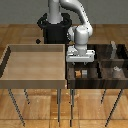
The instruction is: Place the loaf of bread into the appropriate compartment.
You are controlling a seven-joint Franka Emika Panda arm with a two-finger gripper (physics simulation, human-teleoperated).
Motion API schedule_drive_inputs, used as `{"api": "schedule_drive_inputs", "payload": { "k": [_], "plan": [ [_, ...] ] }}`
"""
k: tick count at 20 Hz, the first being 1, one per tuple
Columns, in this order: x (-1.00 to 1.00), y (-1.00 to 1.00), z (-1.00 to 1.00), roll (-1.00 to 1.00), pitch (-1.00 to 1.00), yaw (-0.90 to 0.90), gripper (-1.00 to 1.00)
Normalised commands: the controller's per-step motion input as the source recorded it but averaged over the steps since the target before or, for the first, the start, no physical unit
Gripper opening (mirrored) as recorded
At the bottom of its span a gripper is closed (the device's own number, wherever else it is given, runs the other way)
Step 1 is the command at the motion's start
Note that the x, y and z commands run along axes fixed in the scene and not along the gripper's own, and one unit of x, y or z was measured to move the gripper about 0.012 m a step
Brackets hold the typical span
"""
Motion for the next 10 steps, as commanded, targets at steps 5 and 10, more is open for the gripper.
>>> {"api": "schedule_drive_inputs", "payload": {
  "k": [5, 10],
  "plan": [
    [0.00, 0.00, 0.00, 0.00, 0.00, 0.00, 1.00],
    [0.00, 0.00, 0.00, 0.00, 0.00, 0.00, 1.00]
  ]
}}
